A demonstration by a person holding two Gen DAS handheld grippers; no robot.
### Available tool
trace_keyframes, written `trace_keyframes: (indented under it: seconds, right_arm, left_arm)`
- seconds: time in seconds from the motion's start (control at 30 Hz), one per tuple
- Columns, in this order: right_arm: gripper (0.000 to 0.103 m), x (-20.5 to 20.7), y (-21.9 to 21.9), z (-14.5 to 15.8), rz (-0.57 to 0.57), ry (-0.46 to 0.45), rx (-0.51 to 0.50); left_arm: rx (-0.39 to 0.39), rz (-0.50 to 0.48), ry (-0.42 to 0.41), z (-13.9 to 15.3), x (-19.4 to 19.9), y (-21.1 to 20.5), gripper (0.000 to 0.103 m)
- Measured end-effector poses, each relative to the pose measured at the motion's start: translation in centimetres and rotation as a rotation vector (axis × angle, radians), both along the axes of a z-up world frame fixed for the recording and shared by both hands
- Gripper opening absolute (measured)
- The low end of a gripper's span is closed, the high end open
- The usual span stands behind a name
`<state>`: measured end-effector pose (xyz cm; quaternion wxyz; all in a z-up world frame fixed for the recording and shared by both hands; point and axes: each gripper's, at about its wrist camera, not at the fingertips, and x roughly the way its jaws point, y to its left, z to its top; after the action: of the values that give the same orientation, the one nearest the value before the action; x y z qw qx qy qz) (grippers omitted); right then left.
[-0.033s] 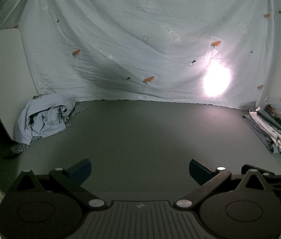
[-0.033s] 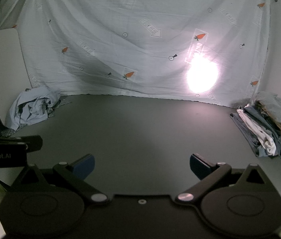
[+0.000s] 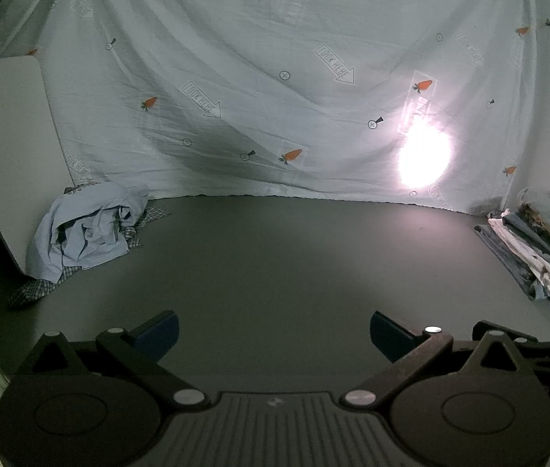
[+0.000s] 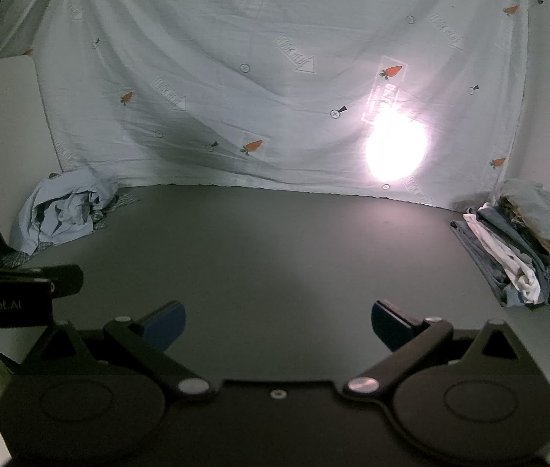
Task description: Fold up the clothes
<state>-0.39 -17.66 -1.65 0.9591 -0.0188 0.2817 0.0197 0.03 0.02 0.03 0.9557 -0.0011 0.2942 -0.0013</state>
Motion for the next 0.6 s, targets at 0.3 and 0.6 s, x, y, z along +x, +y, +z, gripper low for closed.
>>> trace_keyframes:
  seconds: [0.3, 0.6]
  right_arm:
    - [0.103, 0.1, 0.0, -0.2, 0.005, 0.003, 0.003]
    - [0.103, 0.5, 1.1, -0.2, 0.001, 0.007, -0.01]
  left_arm:
    - [0.0, 0.0, 0.006, -0.1, 0.5, 0.2, 0.103]
    - [-0.004, 0.002, 0.013, -0.3, 0.6, 0.7, 0.103]
